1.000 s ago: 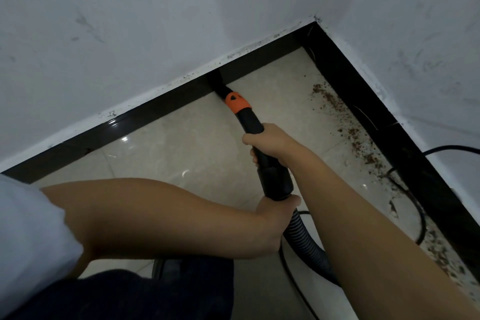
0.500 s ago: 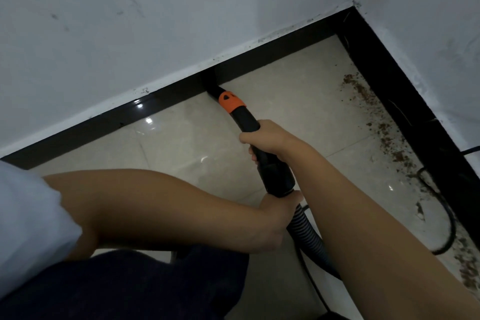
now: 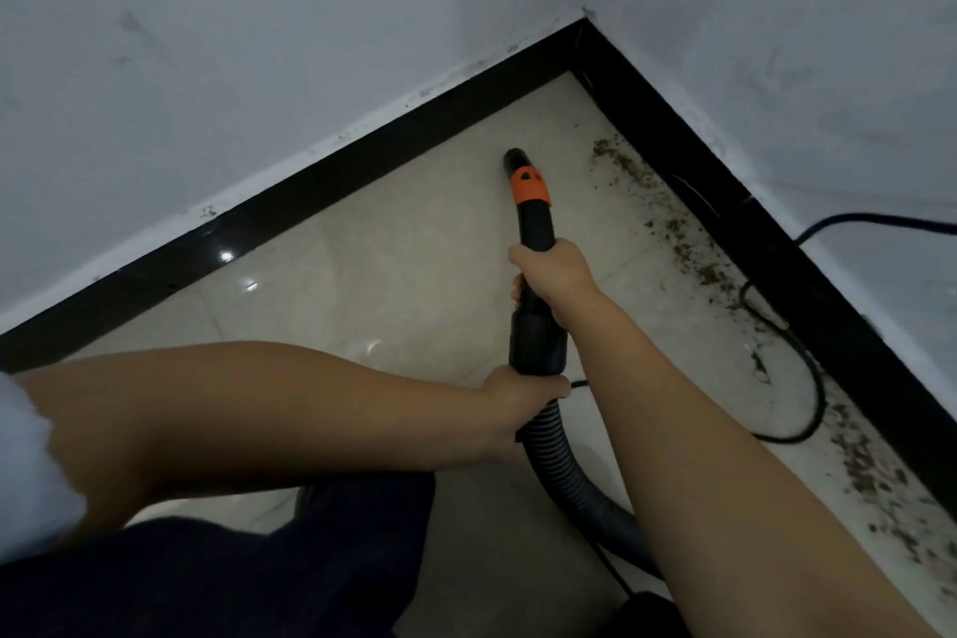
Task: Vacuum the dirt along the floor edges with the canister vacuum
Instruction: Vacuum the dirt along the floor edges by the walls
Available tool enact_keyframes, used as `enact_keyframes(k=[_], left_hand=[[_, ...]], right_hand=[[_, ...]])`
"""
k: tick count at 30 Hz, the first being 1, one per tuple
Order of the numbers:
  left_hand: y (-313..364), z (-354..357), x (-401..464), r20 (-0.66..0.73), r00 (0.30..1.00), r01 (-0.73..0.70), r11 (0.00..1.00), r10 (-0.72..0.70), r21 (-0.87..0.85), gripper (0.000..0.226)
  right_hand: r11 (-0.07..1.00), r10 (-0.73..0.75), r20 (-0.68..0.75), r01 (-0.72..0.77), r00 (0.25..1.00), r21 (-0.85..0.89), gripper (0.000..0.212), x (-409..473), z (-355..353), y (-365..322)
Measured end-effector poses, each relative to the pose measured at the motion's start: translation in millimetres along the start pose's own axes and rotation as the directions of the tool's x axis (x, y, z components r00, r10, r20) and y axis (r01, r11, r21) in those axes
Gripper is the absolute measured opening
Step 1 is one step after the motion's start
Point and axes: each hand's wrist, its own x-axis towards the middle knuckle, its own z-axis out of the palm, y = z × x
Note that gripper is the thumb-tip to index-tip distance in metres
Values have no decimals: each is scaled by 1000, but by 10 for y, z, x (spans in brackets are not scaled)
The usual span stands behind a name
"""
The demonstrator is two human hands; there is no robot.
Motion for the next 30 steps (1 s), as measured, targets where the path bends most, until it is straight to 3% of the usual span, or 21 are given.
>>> enact_keyframes(k=[6, 15, 25, 30], left_hand=[[-10, -136, -107, 57, 996, -84, 978, 74, 189, 16], [4, -208, -228, 130, 991, -81, 888, 24, 453, 21], [-58, -327, -242, 176, 983, -60, 795, -60, 604, 19], [5, -424, -120, 159, 987, -79, 820, -15, 567, 20]], right_hand=[[978, 68, -99, -47, 993, 202, 15, -117, -87, 134], [903, 165, -245, -46, 956, 427, 17, -278, -206, 362], [795, 276, -363, 1, 890, 607, 11, -480, -144, 661], [823, 256, -405, 21, 878, 567, 16, -333, -25, 560]])
